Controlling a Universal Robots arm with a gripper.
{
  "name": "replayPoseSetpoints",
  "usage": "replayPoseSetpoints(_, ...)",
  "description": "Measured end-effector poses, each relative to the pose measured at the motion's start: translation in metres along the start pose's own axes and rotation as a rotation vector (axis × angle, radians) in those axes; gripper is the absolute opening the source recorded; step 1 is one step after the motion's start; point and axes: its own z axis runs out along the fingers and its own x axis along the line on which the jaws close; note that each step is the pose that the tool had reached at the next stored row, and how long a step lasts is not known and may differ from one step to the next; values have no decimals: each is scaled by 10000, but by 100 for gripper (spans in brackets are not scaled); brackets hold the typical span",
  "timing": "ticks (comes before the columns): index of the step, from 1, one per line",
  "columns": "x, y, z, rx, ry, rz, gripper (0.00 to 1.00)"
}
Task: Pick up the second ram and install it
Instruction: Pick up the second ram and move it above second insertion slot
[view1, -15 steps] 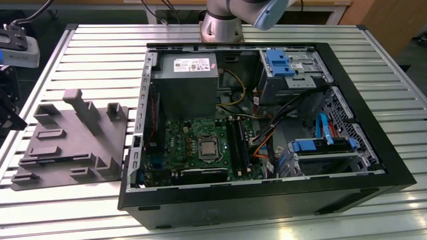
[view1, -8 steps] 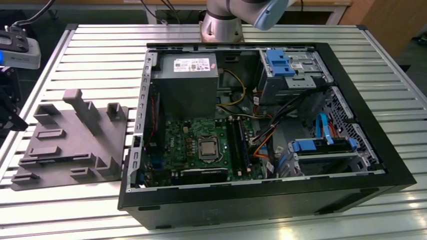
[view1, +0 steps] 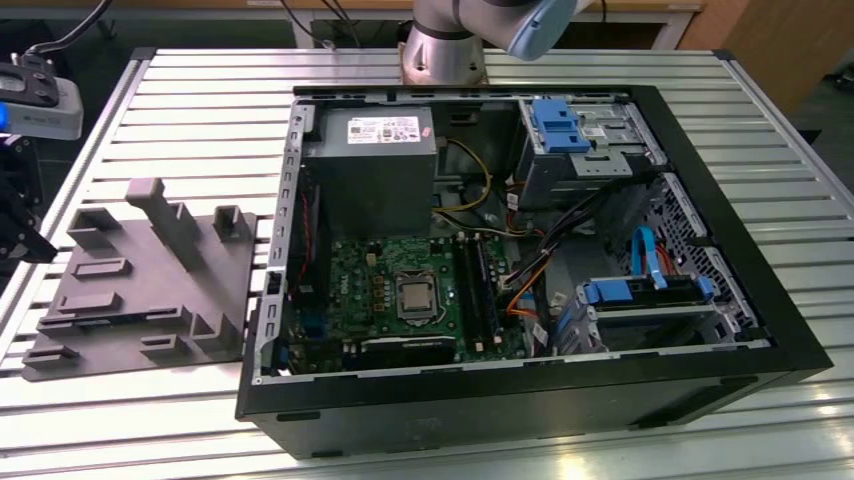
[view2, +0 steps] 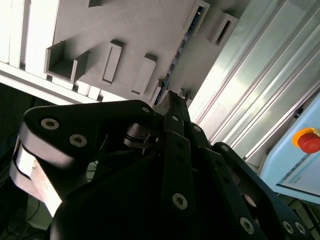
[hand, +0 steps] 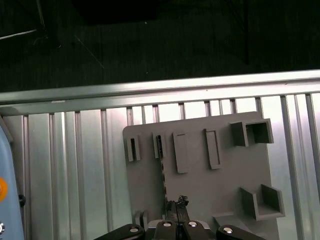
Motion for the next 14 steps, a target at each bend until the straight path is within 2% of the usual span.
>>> replayPoseSetpoints(14, 1, -2, 35, 0, 0, 0, 11)
